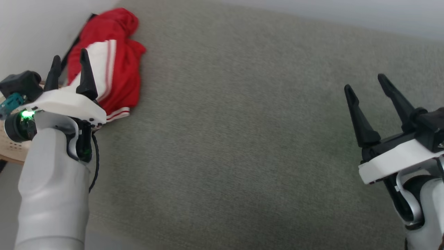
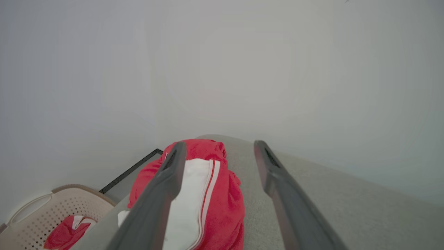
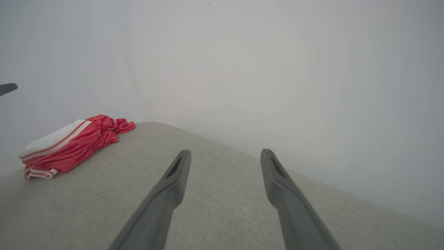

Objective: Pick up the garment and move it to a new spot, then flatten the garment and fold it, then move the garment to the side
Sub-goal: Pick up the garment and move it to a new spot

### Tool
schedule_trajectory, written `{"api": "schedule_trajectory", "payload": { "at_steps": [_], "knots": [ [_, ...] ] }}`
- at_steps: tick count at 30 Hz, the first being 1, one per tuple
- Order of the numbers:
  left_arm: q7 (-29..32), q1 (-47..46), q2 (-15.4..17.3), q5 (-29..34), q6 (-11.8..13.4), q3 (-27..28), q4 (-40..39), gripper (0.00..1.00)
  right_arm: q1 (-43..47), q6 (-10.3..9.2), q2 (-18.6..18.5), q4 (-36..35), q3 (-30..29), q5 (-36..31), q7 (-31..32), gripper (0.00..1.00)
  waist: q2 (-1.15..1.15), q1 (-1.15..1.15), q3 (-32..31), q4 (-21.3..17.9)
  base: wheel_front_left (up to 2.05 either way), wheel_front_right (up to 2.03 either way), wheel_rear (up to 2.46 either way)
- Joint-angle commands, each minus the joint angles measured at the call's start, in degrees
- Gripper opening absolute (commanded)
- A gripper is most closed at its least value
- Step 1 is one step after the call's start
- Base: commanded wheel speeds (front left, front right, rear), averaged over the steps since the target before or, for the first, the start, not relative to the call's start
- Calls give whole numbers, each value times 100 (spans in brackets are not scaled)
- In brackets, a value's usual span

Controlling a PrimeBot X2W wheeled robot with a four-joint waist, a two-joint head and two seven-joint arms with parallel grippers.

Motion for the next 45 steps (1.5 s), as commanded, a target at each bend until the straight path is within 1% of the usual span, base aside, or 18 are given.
{"api": "schedule_trajectory", "payload": {
  "at_steps": [1, 6, 9, 11, 12, 14, 18, 20, 24, 25, 26, 31, 34, 36, 37, 45],
  "knots": [
    [-30, -143, 29, -11, -16, 23, 166, 100, -82, 0, -35, -78, 10, -9, 39, 100, 0, 0, 255, -218, 0, 0, 0],
    [73, -812, 254, -44, 115, 76, 1391, 100, -227, 0, -172, -425, 102, 18, 243, 100, 0, 0, 567, -458, 0, 0, 0],
    [374, -1133, 319, -108, 280, 136, 2067, 100, -289, 0, -230, -630, 132, 33, 390, 100, 0, 0, 713, -575, 0, 0, 0],
    [639, -1321, 393, -139, 468, 156, 2431, 100, -334, 0, -271, -785, 145, 23, 485, 100, 0, 0, 798, -644, 0, 0, 0],
    [800, -1392, 398, -187, 497, 178, 2550, 100, -343, 0, -280, -846, 154, 27, 533, 100, 0, 0, 834, -676, 0, 0, 0],
    [1201, -1437, 429, -230, 687, 224, 2733, 100, -365, 0, -302, -986, 168, 33, 612, 100, 0, 0, 906, -732, 0, 0, 0],
    [2024, -1432, 412, -336, 867, 251, 2861, 100, -419, 0, -331, -1160, 149, 23, 743, 100, 0, 0, 1015, -798, 0, 0, 0],
    [2374, -1393, 371, -312, 868, 201, 2901, 100, -423, 0, -337, -1210, 138, 14, 777, 100, 0, 0, 1040, -809, 0, 0, 0],
    [2552, -1379, 344, -286, 924, 133, 2934, 100, -445, 0, -343, -1236, 120, 6, 819, 100, 0, 0, 1082, -822, 0, 0, 0],
    [2502, -1378, 349, -304, 964, 141, 2935, 100, -450, 0, -328, -1228, 104, 9, 819, 100, 0, 0, 1085, -817, 0, 0, 0],
    [2443, -1380, 370, -260, 956, 103, 2934, 0, -454, 0, -316, -1220, 95, 7, 823, 100, 0, 0, 1086, -809, 0, 0, 0],
    [1975, -1558, 542, -274, 788, 64, 2876, 0, -445, 0, -295, -1150, 34, -3, 771, 100, 0, 0, 1030, -739, 0, 0, 0],
    [1674, -1677, 713, -208, 672, -1, 2852, 0, -398, 0, -252, -1100, -58, 17, 728, 100, 0, 0, 951, -679, 0, 0, 0],
    [1527, -1756, 816, -184, 587, -49, 2846, 0, -356, 0, -203, -1066, -118, 16, 678, 100, 0, 0, 870, -629, 0, 0, 0],
    [1527, -1756, 816, -184, 587, -49, 2846, 0, -356, 0, -203, -1066, -118, 16, 678, 100, 0, 0, 870, -629, 0, 0, 0],
    [946, -2151, 1105, 44, 295, -333, 2689, 0, -155, 0, -11, -867, -351, 12, 438, 100, 0, 0, 422, -404, 0, 0, 0]
  ]
}}
